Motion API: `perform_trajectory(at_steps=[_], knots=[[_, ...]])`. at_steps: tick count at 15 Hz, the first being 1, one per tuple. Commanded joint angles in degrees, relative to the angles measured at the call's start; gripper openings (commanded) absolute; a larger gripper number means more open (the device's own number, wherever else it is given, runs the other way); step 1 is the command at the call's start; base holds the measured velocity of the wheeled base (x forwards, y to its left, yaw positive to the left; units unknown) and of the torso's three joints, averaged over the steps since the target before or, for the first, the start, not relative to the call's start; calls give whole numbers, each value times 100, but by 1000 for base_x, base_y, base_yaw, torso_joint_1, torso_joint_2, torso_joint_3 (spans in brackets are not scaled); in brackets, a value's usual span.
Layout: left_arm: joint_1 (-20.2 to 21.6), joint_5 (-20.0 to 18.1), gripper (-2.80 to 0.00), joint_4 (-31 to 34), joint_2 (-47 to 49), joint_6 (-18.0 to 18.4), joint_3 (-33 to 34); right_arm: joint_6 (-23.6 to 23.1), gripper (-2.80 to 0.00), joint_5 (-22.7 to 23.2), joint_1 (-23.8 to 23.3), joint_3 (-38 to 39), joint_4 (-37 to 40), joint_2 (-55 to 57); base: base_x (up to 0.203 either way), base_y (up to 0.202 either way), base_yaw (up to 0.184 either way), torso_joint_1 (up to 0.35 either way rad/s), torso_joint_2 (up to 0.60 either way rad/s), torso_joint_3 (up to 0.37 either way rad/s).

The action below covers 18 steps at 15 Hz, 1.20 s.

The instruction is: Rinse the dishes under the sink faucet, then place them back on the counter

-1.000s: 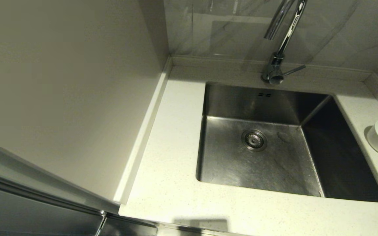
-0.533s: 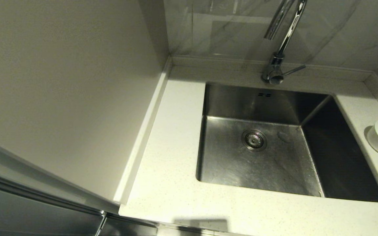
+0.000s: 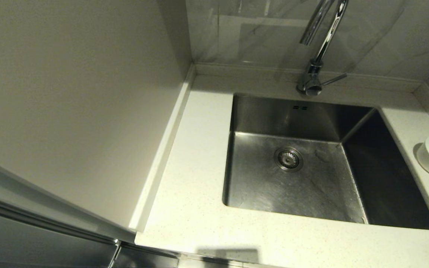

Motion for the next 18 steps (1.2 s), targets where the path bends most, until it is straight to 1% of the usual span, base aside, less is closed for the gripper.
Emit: perform_trajectory(at_steps=[1,18], knots=[[0,4,-280,-2,-18,-3,0,-4,-280,0,-2,2,-1,9,0,0,0,0,0,0],[0,4,-280,-2,-18,-3,0,-4,-280,-9,-2,2,-1,9,0,0,0,0,0,0]])
